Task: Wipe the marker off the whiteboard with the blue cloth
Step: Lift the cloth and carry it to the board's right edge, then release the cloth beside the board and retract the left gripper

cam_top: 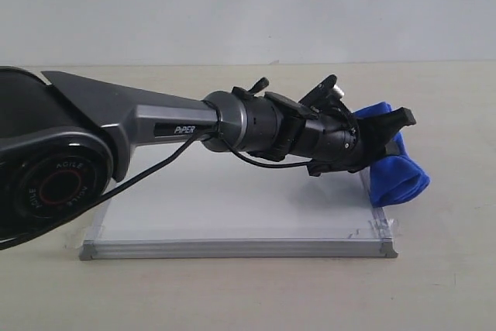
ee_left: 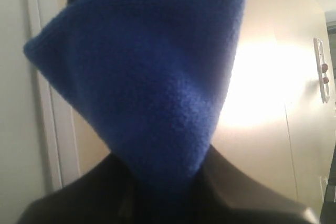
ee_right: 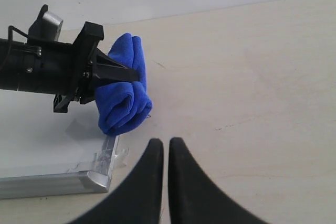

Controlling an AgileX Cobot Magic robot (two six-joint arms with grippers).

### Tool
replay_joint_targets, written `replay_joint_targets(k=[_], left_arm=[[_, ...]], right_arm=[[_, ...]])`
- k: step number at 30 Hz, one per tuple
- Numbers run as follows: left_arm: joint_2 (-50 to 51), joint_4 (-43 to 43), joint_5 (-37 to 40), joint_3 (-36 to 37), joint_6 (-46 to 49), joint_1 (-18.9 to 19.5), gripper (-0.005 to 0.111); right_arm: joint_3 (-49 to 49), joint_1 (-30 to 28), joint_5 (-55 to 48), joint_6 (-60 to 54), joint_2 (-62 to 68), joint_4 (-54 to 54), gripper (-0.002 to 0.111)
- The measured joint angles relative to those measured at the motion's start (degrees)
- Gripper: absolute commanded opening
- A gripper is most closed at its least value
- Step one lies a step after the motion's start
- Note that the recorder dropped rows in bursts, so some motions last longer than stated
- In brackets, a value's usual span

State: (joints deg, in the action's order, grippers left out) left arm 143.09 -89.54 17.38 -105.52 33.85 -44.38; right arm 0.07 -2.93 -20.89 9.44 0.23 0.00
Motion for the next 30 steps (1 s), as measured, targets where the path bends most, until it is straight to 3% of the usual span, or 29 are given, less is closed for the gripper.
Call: replay_joint_targets(k=[2, 6, 9, 24, 30], left_arm=[[0.0, -0.1, 0.0, -0.3, 0.0, 0.0, 0.01], [0.0, -0.2, -0.1, -0.5, 0.9, 0.0, 0.044], [0.0, -0.2, -0.1, -0.5, 1.2, 0.0, 0.063], [0.0, -1.8, 3.4, -0.7, 1.3, 0.0, 0.064], [0.0, -1.8, 10.8, -0.7, 1.3, 1.5, 0.062]], right_arm=[[0.0, 0.0, 0.0, 0.0, 0.0, 0.0, 0.0], [0.0, 0.0, 0.0, 0.0, 0.0, 0.0, 0.0], [0.0, 0.0, 0.0, 0.0, 0.0, 0.0, 0.0], [0.0, 0.0, 0.0, 0.0, 0.0, 0.0, 0.0], [0.0, 0.0, 0.0, 0.0, 0.0, 0.0, 0.0]])
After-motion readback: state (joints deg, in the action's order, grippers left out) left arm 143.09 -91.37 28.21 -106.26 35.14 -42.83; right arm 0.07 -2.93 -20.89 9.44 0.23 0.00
